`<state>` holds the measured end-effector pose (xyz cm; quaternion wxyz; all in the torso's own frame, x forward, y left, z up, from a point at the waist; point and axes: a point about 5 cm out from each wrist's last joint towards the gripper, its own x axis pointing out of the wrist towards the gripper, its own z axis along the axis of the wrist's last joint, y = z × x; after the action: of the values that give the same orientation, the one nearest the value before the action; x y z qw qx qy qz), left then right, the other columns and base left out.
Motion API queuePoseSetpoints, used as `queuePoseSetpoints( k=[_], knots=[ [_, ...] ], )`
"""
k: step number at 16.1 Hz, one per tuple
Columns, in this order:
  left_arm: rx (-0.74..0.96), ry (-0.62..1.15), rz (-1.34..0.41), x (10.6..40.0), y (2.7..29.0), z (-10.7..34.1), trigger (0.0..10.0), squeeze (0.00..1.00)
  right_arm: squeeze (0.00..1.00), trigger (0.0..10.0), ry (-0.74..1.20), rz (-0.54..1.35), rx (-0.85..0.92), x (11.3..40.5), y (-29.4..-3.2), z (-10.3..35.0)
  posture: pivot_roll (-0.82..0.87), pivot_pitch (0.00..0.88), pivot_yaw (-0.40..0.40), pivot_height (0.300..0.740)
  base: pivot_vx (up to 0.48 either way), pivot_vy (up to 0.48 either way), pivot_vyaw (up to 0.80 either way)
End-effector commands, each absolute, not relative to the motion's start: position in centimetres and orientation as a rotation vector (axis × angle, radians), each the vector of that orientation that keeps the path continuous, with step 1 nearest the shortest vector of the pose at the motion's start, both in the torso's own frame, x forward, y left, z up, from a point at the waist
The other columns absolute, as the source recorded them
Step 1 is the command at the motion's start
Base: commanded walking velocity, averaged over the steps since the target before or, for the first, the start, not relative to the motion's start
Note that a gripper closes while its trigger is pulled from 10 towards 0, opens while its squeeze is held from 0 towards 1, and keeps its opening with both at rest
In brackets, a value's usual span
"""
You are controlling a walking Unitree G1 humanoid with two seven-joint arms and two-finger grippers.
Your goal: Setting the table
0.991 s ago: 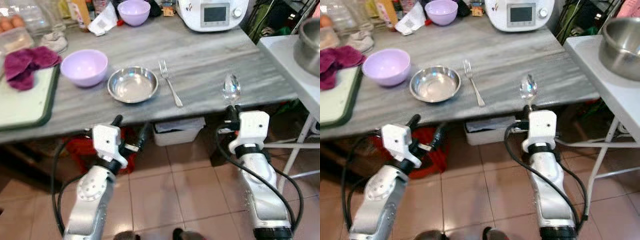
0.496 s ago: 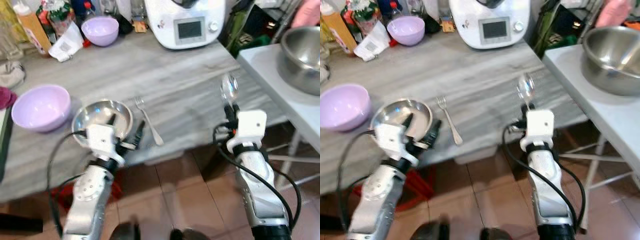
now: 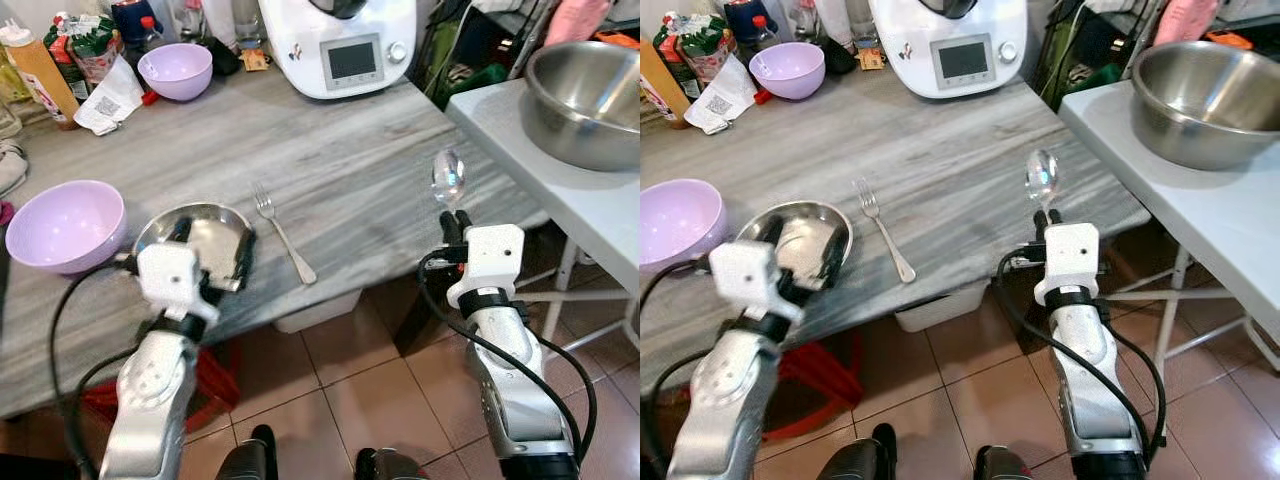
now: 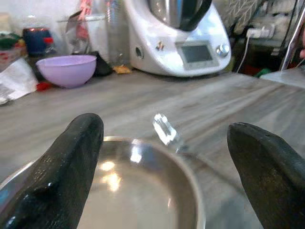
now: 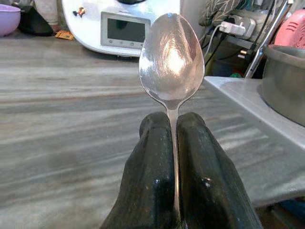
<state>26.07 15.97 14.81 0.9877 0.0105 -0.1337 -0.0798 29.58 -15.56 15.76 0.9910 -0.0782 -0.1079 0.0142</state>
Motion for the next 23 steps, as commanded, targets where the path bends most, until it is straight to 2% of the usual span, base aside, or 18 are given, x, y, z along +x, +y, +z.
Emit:
queuePoseSetpoints(
  k=[1, 8, 13, 23],
  knots=[
    [0.06, -0.269, -0.147, 25.5, 16.5, 14.8, 10.0, 0.0, 0.0, 10.0, -0.241, 0.033, -0.164, 29.4, -15.6, 16.3, -0.11, 0.21, 0.009, 0.74, 0.0, 0.0, 0.0],
    [0.157, -0.232, -0.165, 23.9, 17.2, 13.9, 10.0, 0.0, 0.0, 10.0, -0.247, 0.038, -0.167, 29.7, -15.5, 16.4, -0.1, 0.205, 0.008, 0.74, 0.0, 0.0, 0.77],
    [0.151, -0.248, -0.233, 24.0, 16.0, 14.1, 10.0, 0.0, 0.0, 10.0, -0.255, 0.032, -0.167, 29.7, -15.6, 16.5, -0.1, 0.2, 0.007, 0.74, 0.0, 0.0, 0.77],
    [0.157, -0.253, -0.274, 25.2, 14.9, 14.5, 10.0, 0.0, 0.0, 10.0, -0.279, -0.008, -0.184, 29.9, -16.1, 16.9, -0.11, 0.189, 0.005, 0.74, 0.0, 0.0, 0.0]
  ],
)
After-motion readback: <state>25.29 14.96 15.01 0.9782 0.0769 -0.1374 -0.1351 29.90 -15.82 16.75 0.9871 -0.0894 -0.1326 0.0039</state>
